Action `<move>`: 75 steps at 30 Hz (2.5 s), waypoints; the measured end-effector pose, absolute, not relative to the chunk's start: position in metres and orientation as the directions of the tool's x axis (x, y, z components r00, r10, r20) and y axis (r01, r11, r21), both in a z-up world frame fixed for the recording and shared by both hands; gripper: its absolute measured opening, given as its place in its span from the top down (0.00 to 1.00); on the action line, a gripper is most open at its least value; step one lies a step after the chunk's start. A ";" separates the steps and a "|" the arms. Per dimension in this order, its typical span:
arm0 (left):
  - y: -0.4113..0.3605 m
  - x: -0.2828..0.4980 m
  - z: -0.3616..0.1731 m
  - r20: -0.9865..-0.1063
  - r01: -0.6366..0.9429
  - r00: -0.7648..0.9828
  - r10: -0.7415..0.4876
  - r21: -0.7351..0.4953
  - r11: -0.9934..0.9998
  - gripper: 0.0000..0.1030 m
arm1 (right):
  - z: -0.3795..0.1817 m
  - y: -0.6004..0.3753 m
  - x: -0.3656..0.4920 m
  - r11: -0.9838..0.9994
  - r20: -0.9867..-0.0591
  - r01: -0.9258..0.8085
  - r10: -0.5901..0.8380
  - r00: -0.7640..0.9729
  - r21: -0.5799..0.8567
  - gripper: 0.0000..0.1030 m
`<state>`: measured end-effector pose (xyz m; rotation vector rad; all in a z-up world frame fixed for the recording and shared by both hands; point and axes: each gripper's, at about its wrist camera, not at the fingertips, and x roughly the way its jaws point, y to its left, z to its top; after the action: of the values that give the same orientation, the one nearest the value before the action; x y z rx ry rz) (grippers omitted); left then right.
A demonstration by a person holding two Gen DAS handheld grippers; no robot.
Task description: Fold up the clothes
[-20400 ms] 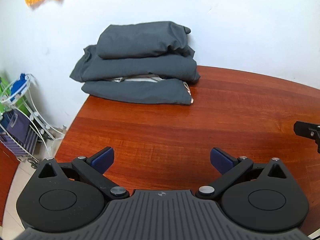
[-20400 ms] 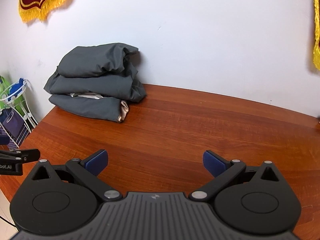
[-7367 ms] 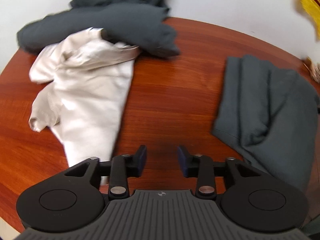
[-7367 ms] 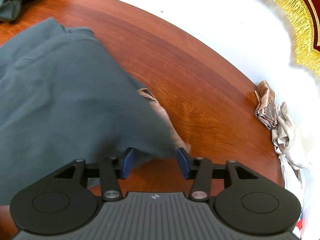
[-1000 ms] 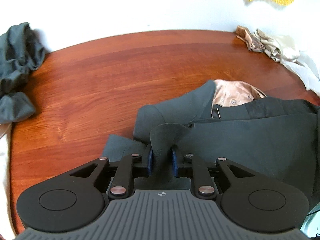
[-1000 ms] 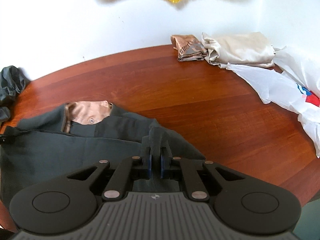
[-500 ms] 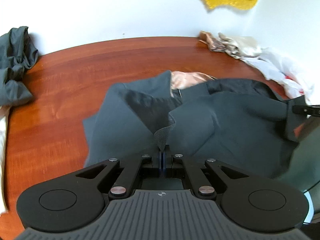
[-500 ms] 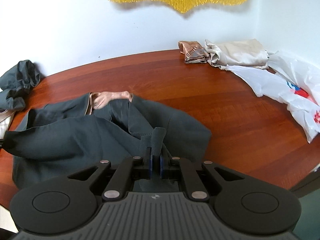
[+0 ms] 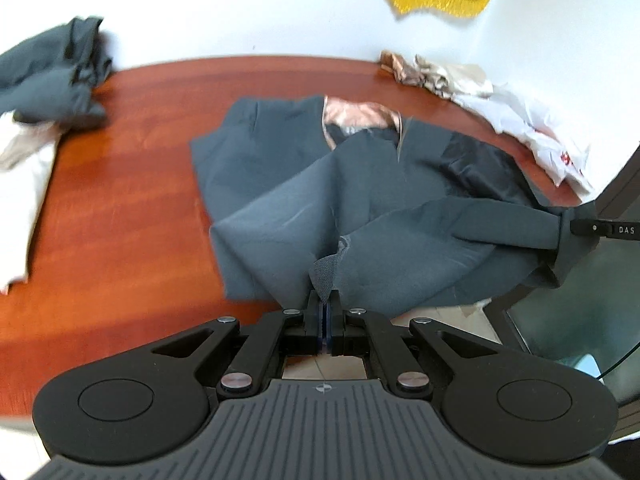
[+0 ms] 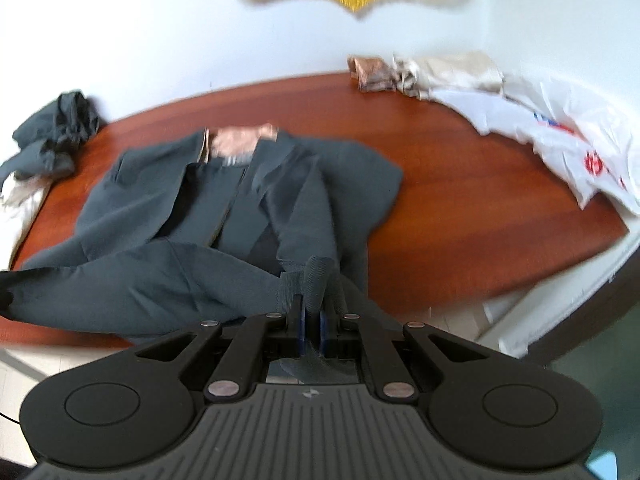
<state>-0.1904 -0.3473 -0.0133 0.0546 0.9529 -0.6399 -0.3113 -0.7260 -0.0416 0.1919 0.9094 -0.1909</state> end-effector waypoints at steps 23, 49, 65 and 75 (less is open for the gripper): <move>-0.366 -0.242 -0.070 -0.888 0.530 0.310 -0.341 -0.136 0.837 0.64 | -0.110 -0.706 -0.347 0.983 -0.913 0.133 0.064 0.404 0.127 0.61; -0.474 -0.151 -0.073 -0.850 0.571 0.373 -0.372 -0.106 0.814 0.57 | -0.090 -0.723 -0.299 0.978 -0.880 0.176 0.014 0.474 0.110 0.48; -0.512 -0.119 -0.107 -0.877 0.613 0.381 -0.291 0.004 0.790 0.59 | -0.085 -0.719 -0.312 0.969 -0.874 0.227 -0.022 0.485 0.102 0.45; -0.506 -0.124 -0.108 -0.872 0.624 0.383 -0.304 0.001 0.781 0.94 | -0.084 -0.718 -0.323 0.965 -0.871 0.242 -0.034 0.491 0.099 0.45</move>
<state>-0.1238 -0.5065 -0.1078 0.3578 1.0170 -0.6082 -0.3234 -0.7181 -0.0844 0.2199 1.0466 -0.1690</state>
